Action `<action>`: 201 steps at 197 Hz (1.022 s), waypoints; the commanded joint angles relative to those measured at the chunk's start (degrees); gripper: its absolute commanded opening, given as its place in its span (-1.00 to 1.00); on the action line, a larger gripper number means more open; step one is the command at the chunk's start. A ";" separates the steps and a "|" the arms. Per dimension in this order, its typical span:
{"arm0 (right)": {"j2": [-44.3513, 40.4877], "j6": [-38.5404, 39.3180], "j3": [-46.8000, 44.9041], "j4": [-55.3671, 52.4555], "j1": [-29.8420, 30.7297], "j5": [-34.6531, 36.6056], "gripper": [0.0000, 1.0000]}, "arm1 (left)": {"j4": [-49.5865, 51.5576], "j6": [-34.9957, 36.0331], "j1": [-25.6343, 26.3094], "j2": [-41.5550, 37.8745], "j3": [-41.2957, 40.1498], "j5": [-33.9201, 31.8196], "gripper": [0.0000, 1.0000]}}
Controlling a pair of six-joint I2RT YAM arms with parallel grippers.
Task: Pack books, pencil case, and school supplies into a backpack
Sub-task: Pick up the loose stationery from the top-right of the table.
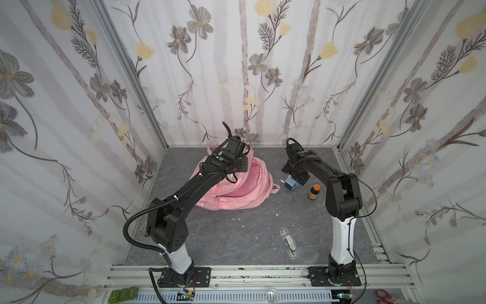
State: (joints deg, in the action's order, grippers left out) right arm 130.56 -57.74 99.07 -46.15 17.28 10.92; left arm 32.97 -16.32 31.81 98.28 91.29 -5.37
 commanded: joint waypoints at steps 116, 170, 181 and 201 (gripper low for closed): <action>1.67 0.54 0.65 2.14 -0.14 -1.61 0.54 | -2.47 -1.73 -0.01 0.97 0.56 -1.39 -1.00; -2.10 3.75 0.15 2.56 0.17 0.34 0.33 | -3.07 -1.35 0.00 0.63 0.47 -0.96 -1.00; -3.15 4.95 0.16 2.62 0.51 0.83 0.33 | -3.17 -1.48 -0.05 0.47 0.39 -0.89 -1.00; -5.21 8.20 0.20 3.26 1.15 0.68 0.32 | -3.86 -1.83 -0.03 0.21 -0.12 -0.55 -1.00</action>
State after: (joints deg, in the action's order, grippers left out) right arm 127.92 -53.43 99.18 -45.12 17.72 9.56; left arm 32.73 -17.96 31.86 99.04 91.57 -4.84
